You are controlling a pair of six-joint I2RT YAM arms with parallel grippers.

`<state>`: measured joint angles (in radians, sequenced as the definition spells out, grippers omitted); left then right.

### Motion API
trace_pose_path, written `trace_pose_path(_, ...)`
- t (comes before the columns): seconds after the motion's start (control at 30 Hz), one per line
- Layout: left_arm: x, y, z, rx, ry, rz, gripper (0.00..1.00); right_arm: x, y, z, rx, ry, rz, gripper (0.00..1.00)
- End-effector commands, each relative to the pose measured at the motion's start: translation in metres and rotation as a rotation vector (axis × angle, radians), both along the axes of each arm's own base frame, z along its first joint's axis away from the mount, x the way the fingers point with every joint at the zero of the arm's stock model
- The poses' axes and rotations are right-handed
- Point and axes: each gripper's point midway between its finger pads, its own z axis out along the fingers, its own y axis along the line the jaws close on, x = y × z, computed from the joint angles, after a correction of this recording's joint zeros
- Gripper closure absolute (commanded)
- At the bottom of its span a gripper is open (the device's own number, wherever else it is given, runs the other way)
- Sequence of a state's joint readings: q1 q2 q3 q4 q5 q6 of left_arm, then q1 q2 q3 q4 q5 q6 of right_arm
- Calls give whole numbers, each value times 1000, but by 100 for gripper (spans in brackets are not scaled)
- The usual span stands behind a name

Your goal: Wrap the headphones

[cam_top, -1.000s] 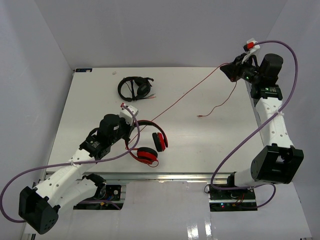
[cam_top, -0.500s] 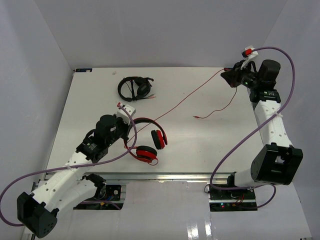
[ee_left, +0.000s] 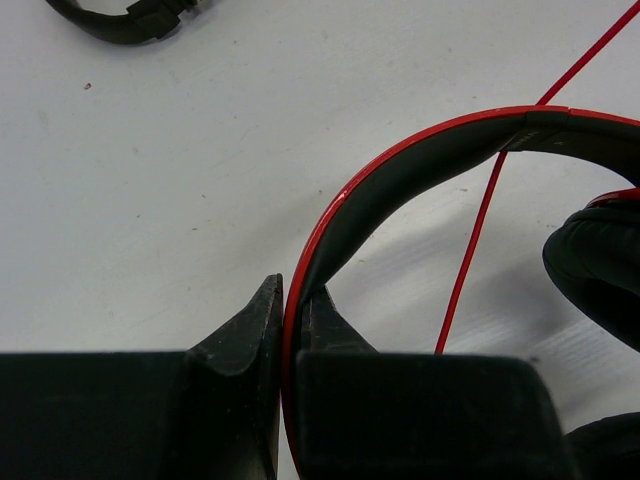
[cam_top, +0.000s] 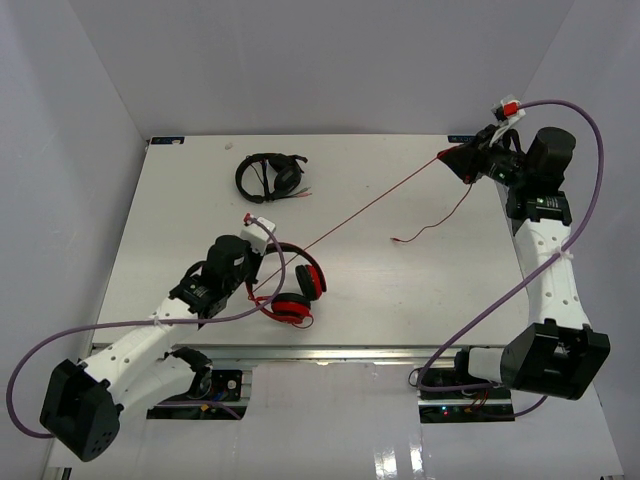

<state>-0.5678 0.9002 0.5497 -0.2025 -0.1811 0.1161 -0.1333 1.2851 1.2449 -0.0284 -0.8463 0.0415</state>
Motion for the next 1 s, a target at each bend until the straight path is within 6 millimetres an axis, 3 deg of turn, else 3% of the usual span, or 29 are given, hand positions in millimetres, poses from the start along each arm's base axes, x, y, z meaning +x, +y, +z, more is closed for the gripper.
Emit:
trace_pose_path(0.0, 22, 14, 5, 49, -27, 116, 100, -25, 9, 52, 40, -108, 57, 92)
trace_pose_path(0.13, 39, 18, -2, 81, 12, 214, 100, -42, 22, 82, 72, -144, 128, 92)
trace_pose_path(0.2, 50, 20, 4, 71, 11, 290, 100, -52, 36, 93, 90, -155, 185, 92)
trace_pose_path(0.27, 62, 23, -4, 98, 42, 372, 100, -62, 50, 102, 112, -163, 239, 92)
trace_pose_path(0.33, 78, 29, 10, 95, 25, 502, 100, -75, 69, 108, 133, -163, 307, 92)
trace_pose_path(0.37, 86, 30, 3, 121, 45, 540, 100, -79, 76, 113, 136, -171, 332, 92)
trace_pose_path(0.43, 105, 28, 25, 95, 6, 633, 100, -94, 105, 115, 149, -165, 426, 92)
trace_pose_path(0.5, 122, 24, 21, 108, 22, 698, 100, -110, 131, 119, 162, -162, 510, 92)
trace_pose_path(0.53, 128, 23, 23, 113, 28, 734, 100, -117, 140, 120, 170, -154, 543, 92)
trace_pose_path(0.6, 148, 15, 46, 34, -1, 800, 100, -130, 152, 124, 189, -168, 597, 92)
trace_pose_path(0.8, 192, 5, 61, -150, 31, 913, 100, -166, 176, 101, 211, -101, 732, 92)
trace_pose_path(0.87, 206, 9, 50, -195, 101, 967, 100, -181, 183, 80, 213, -49, 775, 92)
trace_pose_path(0.97, 227, 5, 68, -323, 106, 1020, 100, -198, 188, 60, 214, -4, 815, 92)
